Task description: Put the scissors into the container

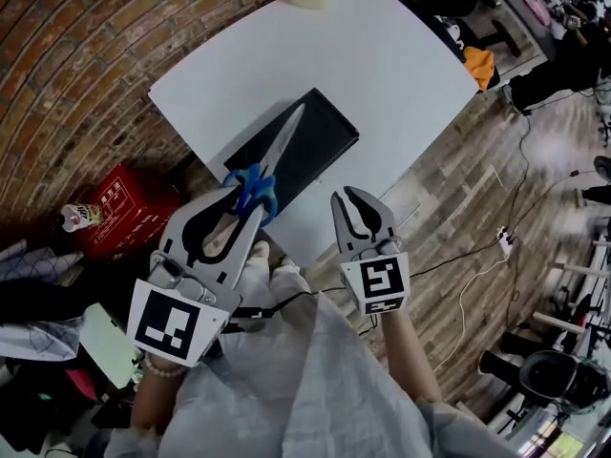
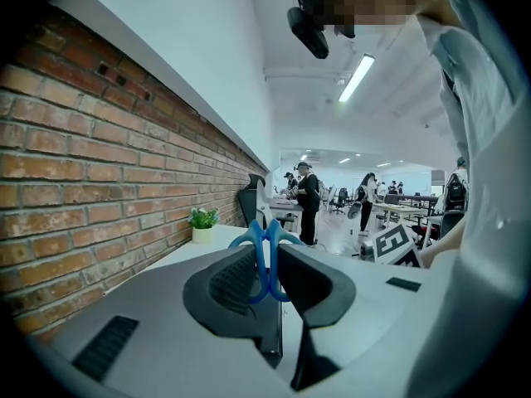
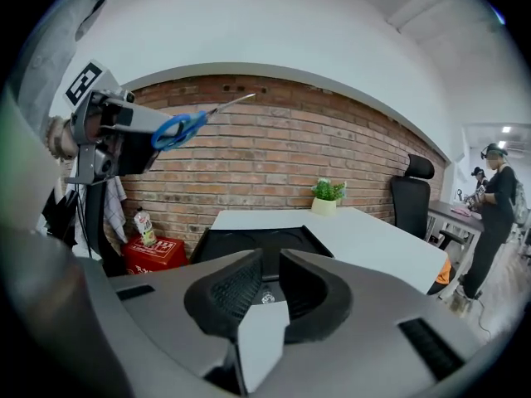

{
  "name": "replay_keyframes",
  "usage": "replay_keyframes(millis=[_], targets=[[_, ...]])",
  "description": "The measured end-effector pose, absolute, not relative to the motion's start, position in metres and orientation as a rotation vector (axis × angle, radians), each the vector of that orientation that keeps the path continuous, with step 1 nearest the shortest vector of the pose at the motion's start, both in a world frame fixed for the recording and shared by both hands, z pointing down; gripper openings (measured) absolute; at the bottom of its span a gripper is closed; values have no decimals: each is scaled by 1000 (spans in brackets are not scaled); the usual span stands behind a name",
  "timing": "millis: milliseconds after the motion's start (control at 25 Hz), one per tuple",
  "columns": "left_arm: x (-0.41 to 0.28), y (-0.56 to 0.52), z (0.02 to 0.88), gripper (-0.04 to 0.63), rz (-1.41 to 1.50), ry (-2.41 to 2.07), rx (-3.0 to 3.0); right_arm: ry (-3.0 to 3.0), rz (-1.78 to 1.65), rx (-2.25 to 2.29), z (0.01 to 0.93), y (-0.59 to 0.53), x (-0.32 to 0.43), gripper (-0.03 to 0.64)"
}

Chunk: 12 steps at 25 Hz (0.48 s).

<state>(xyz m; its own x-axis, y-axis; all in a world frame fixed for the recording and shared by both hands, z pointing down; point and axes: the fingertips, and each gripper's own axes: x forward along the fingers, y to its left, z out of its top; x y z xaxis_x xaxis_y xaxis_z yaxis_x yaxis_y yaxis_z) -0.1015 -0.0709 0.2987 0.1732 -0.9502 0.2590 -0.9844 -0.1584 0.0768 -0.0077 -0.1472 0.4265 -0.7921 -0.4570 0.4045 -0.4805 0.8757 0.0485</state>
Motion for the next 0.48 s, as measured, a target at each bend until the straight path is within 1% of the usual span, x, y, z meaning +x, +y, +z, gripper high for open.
replay_keyframes(millis=[160, 360, 440, 480], targets=[[-124, -79, 307, 98, 208, -1884, 2171, -2601, 100, 617, 450, -158, -31, 61], [-131, -83, 314, 98, 209, -1904, 2125, -2563, 97, 552, 477, -166, -38, 63], [-134, -85, 316, 98, 205, -1916, 2105, -2545, 96, 516, 489, -168, -40, 77], [-135, -86, 316, 98, 206, -1922, 2098, -2536, 100, 498, 495, -169, -41, 98]])
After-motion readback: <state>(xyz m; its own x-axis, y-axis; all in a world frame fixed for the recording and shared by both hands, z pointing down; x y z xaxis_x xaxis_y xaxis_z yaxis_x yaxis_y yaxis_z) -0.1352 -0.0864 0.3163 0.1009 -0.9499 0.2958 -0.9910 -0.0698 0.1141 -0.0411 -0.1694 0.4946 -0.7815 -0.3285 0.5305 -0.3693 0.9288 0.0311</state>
